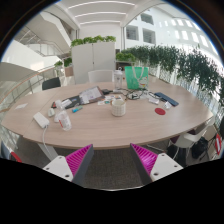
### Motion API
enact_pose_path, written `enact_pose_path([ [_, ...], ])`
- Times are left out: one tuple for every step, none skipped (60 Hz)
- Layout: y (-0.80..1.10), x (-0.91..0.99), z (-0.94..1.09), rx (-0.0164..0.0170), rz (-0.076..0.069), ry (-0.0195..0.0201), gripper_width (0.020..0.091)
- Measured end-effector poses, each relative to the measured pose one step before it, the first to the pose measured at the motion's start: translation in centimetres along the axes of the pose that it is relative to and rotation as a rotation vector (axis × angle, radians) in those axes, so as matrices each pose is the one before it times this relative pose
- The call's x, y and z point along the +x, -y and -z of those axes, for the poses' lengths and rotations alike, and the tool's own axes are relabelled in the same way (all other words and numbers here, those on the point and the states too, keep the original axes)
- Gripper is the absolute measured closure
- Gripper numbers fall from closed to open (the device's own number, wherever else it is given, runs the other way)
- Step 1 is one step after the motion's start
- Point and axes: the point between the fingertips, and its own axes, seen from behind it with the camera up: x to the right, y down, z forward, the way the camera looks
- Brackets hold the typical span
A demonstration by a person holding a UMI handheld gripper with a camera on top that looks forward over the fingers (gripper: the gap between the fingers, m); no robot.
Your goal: Pour water
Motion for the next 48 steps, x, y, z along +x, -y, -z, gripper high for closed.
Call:
enact_pose_path([
  [0.305, 0.699, -0.589, 0.00256, 0.003, 0.00314, 0.0271],
  [0.083, -0.087, -0.141, 0.00332, 0.0014, 0.00417, 0.0271],
  [0.079, -0.136, -0.177, 0.00363, 0.0019, 0.00566, 0.0272],
  [0.076, -0.182, -0.229, 0.00351, 0.0019, 0.00606, 0.0271],
  [0.05, -0.205, -0.237, 0.00338, 0.0018, 0.0059, 0.027],
  [0.074, -0.28, -0.238, 0.00435, 0.0014, 0.00656, 0.0272],
  [0.072, -0.306, -0.27, 0.00572, 0.0015, 0.00747, 0.0268],
  [0.092, -0.511, -0.169, 0.00705, 0.0009, 0.00942, 0.0268],
  [-0.065, -0.69, -0.521, 0.00724, 0.0013, 0.00931, 0.0267],
  [-0.006, -0.482, -0.333, 0.00456, 0.0018, 0.00826, 0.0266],
  [0.03, -0.761, 0.044, 0.00239, 0.0008, 0.00852, 0.0268],
  [-0.025, -0.473, -0.341, 0.00215, 0.001, 0.00813, 0.0269],
  [-0.021, -0.515, -0.372, 0.00177, 0.0002, 0.00889, 0.0269],
  [-0.011, -0.628, -0.412, 0.00252, 0.0002, 0.01246, 0.0269],
  [0.024, -0.788, -0.446, 0.00478, 0.0019, 0.01851, 0.0268],
  [0.088, -0.919, -0.472, 0.00896, 0.0025, 0.02438, 0.0267],
  [0.142, -0.935, -0.503, 0.01377, 0.0038, 0.02646, 0.0266],
  [0.158, -0.961, -0.519, 0.01652, 0.0054, 0.02609, 0.0267],
  [0.166, -0.897, -0.484, 0.01788, 0.0071, 0.02478, 0.0266],
  [0.127, -0.822, -0.57, 0.01882, 0.0081, 0.02139, 0.0269],
  [0.148, -0.723, -0.593, 0.01789, 0.0093, 0.01708, 0.0266],
  [0.093, -0.619, -0.6, 0.0151, 0.0111, 0.01263, 0.0267],
  [0.018, -0.617, -0.598, 0.01172, 0.0126, 0.01021, 0.0268],
  [0.015, -0.594, -0.678, 0.01006, 0.0131, 0.009, 0.0268],
  [0.043, -0.601, -0.703, 0.01037, 0.0117, 0.00762, 0.0267],
  [0.12, -0.582, -0.715, 0.0123, 0.0104, 0.00679, 0.0266],
  [0.149, -0.614, -0.803, 0.01303, 0.0083, 0.00689, 0.0267],
  [0.181, -0.642, -0.827, 0.01334, 0.0053, 0.00828, 0.0267],
  [0.18, -0.645, -0.873, 0.01275, 0.003, 0.00894, 0.0268],
  [0.186, -0.541, -0.932, 0.01122, 0.0014, 0.00677, 0.0268],
  [0.188, -0.473, -0.924, 0.01069, 0.0009, 0.00442, 0.027],
  [0.171, -0.458, -1.01, 0.01012, 0.0012, 0.00489, 0.0275],
  [0.123, -0.475, -0.986, 0.00841, 0.002, 0.0069, 0.0275],
  [0.098, -0.391, -0.971, 0.00718, 0.0034, 0.00558, 0.0274],
  [0.055, -0.291, -0.985, 0.006, 0.0036, 0.0019, 0.0274],
  [0.005, -0.242, -1.049, 0.0038, 0.0037, -0.00047, 0.0274],
  [-0.027, -0.235, -1.036, 0.00186, 0.0042, 0.00025, 0.0273],
  [-0.015, -0.204, -1.043, 0.00152, 0.0048, -0.00008, 0.0269],
  [-0.021, -0.143, -0.986, 0.0011, 0.0047, -0.00074, 0.027],
  [-0.056, -0.065, -0.989, -0.0004, 0.0039, -0.00032, 0.0266],
  [-0.037, -0.159, -0.917, -0.00149, 0.0028, 0.00229, 0.0268],
  [-0.047, -0.175, -0.823, -0.00206, 0.0017, 0.00378, 0.0269],
  [-0.008, -0.093, -0.759, -0.00105, 0.0018, 0.00291, 0.0268],
  [0.024, 0.003, -0.689, -0.00017, 0.003, 0.00052, 0.0269],
  [0.06, 0.048, -0.649, 0.00102, 0.0038, -0.00168, 0.0267],
  [-0.001, 0.093, -0.633, 0.00039, 0.0035, -0.00268, 0.0268],
  [-0.046, 0.12, -0.574, -0.00144, 0.0023, -0.00291, 0.0267],
  [-0.061, 0.061, -0.559, -0.00163, 0.0018, -0.00295, 0.0268],
])
